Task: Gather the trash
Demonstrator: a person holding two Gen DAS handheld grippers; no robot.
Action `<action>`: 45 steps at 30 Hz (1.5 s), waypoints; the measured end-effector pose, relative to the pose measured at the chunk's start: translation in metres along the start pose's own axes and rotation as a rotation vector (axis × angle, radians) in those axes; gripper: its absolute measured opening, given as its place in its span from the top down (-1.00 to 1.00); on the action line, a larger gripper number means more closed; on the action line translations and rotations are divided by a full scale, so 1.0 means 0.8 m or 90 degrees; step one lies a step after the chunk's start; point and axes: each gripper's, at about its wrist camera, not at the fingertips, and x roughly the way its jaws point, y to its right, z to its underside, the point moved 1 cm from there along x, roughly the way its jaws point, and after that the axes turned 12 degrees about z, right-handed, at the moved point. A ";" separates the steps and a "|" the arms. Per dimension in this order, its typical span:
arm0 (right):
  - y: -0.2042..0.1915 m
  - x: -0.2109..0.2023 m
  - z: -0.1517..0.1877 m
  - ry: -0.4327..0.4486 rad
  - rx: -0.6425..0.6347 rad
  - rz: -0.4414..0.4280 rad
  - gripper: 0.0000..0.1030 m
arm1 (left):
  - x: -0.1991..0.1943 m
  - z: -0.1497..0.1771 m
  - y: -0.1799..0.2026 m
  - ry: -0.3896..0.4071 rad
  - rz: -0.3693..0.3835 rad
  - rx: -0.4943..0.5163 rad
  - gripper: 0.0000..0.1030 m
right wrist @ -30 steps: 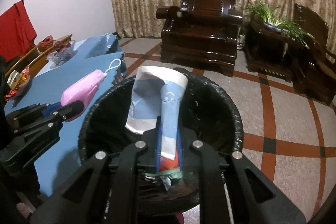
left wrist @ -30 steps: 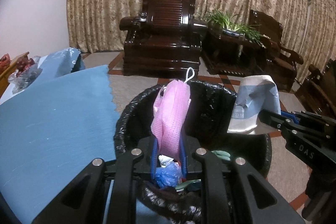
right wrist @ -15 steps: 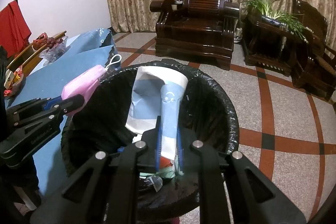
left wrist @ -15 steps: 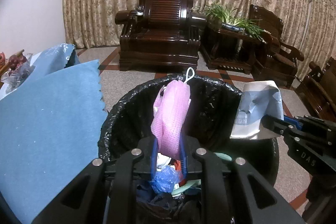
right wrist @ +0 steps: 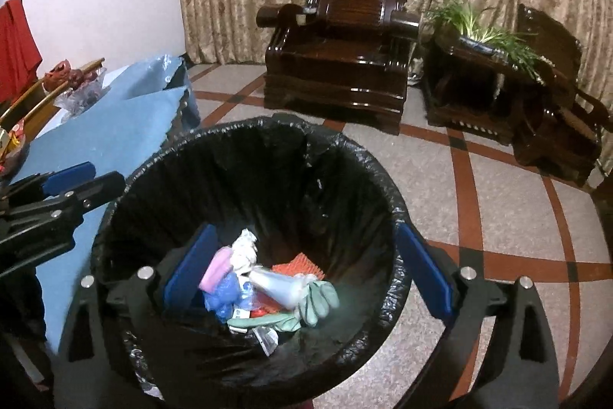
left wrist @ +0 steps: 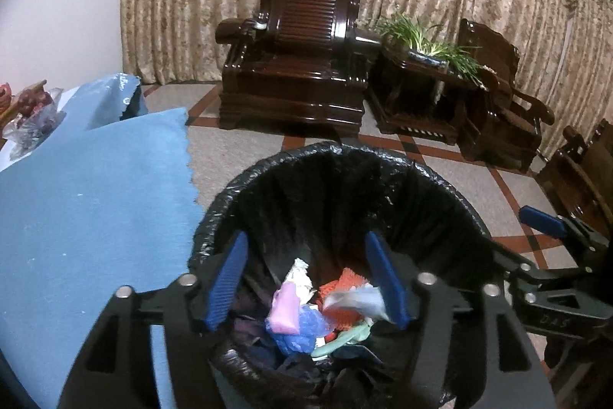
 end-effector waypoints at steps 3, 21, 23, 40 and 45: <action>-0.001 -0.007 0.001 -0.006 0.006 -0.015 -0.86 | -0.019 0.002 -0.007 0.012 -0.016 -0.003 -0.65; -0.055 -0.112 -0.012 0.018 -0.012 -0.100 -0.90 | -0.155 0.043 -0.025 0.050 -0.121 -0.038 -0.88; -0.059 -0.123 -0.016 0.022 -0.015 -0.106 -0.90 | -0.167 0.045 -0.023 0.053 -0.128 -0.037 -0.88; -0.079 -0.184 -0.036 0.066 -0.034 -0.117 -0.90 | -0.235 0.034 -0.014 0.102 -0.158 -0.039 -0.88; -0.085 -0.198 -0.040 0.077 -0.041 -0.122 -0.90 | -0.251 0.031 -0.012 0.114 -0.162 -0.038 -0.88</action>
